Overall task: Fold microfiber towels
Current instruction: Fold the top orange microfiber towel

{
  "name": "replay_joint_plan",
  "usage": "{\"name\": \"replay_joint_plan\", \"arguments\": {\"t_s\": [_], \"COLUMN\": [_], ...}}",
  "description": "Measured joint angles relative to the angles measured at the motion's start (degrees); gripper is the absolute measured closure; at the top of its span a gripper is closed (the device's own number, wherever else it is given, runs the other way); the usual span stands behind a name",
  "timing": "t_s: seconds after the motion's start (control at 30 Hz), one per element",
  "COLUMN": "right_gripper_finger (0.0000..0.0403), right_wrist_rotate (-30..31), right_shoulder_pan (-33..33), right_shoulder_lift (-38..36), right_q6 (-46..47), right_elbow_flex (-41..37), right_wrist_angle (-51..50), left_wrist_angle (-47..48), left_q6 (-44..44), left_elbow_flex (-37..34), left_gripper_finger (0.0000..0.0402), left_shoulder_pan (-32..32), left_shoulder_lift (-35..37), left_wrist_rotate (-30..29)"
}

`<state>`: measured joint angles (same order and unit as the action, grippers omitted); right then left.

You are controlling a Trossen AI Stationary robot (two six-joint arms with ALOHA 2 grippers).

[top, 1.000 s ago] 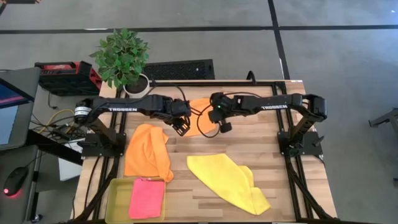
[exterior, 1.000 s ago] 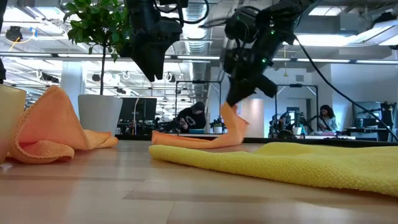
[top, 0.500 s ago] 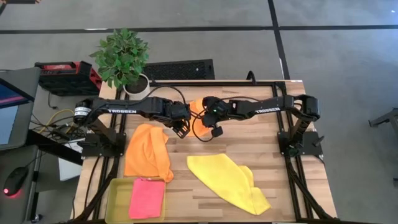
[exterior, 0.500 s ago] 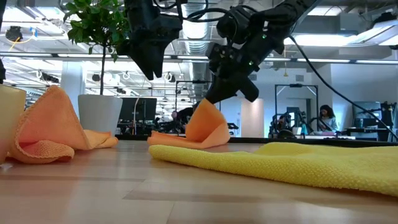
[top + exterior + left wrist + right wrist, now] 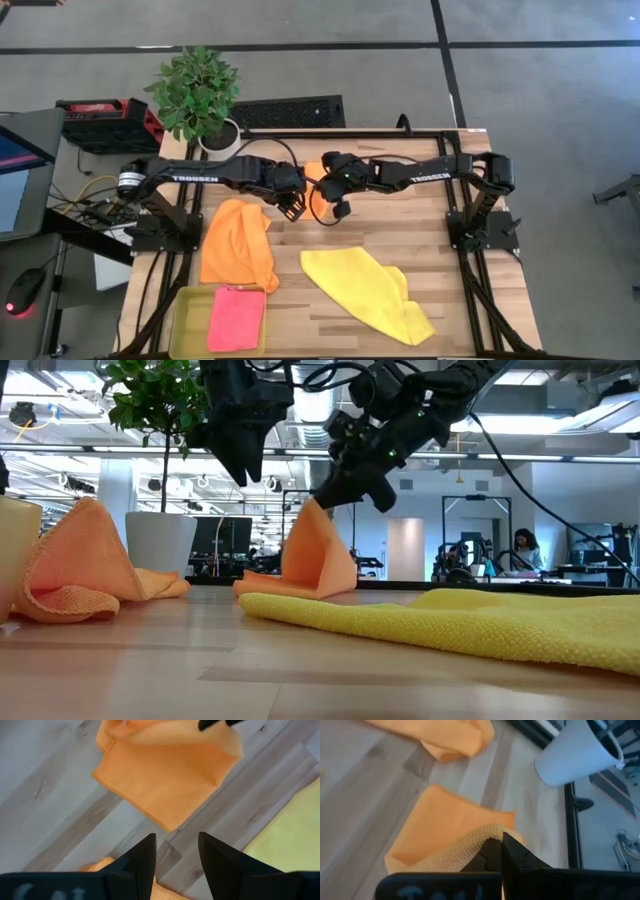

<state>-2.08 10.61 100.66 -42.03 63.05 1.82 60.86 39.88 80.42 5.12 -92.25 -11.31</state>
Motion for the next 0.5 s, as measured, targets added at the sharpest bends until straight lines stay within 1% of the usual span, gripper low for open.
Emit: {"name": "replay_joint_plan", "arguments": {"t_s": [0.2,0.27,0.33,0.4,0.5], "right_gripper_finger": [0.0396,0.0396,0.0396,0.0396,0.0395], "right_wrist_rotate": [-1.07,-1.09,-1.05,-1.03,-1.03], "right_shoulder_pan": [-0.02,-0.02,-0.04,-0.02,-0.02], "right_shoulder_lift": [0.05,1.79,3.05,5.32,6.71], "right_q6": [0.01,0.07,0.47,0.52,0.64], "right_elbow_flex": [0.0,0.48,0.78,2.75,4.57], "right_wrist_angle": [3.18,5.64,3.73,4.61,4.21], "left_wrist_angle": [0.22,0.24,0.19,0.12,-0.11], "left_q6": [0.89,1.29,1.6,1.8,1.8], "left_elbow_flex": [0.08,0.11,0.15,0.15,0.22], "left_gripper_finger": [0.0262,0.0262,0.0262,0.0262,0.0262], "left_shoulder_pan": [-0.36,-0.37,-0.37,-0.37,-0.37], "left_shoulder_lift": [2.13,3.1,3.99,4.69,5.33], "left_wrist_rotate": [-0.14,-0.2,-0.42,-0.5,-0.52]}}
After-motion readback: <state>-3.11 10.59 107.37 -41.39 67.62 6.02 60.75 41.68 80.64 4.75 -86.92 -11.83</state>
